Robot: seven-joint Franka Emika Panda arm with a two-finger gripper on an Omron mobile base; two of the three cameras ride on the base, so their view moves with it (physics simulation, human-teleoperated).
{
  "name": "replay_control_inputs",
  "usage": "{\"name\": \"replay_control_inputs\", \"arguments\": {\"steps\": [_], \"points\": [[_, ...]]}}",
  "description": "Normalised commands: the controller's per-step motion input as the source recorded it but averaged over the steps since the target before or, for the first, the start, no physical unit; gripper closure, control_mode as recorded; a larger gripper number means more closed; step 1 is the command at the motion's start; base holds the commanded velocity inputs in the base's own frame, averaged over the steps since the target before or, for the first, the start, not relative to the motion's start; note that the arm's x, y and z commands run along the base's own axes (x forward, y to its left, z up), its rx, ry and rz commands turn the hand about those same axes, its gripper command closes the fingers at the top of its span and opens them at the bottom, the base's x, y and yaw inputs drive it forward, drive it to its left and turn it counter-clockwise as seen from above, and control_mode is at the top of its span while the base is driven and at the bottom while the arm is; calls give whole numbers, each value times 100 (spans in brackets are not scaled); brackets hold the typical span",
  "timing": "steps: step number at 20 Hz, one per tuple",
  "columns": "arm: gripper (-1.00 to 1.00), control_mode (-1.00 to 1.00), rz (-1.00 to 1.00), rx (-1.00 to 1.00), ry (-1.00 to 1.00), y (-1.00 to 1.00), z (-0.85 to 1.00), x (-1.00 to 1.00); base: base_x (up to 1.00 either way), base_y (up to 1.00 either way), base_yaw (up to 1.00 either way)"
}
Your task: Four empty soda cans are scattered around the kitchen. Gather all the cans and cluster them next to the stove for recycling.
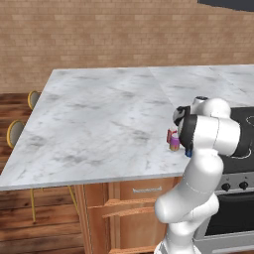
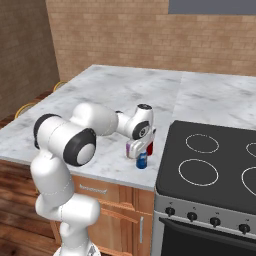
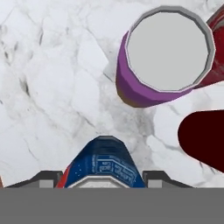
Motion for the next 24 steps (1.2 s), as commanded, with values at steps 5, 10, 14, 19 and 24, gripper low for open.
{"name": "replay_control_inputs", "arguments": {"steps": [5, 10, 14, 19, 24], "points": [[100, -100, 7, 0, -6, -5, -18, 0, 0, 0, 0], [-100, -100, 6, 0, -4, 0, -18, 0, 0, 0, 0], [-100, -100, 5, 0, -3, 0, 0, 0, 0, 0, 0], [-100, -100, 7, 0, 0, 7, 5, 0, 0, 0, 0], [-100, -100, 6, 0, -2, 19, 11, 0, 0, 0, 0]]}}
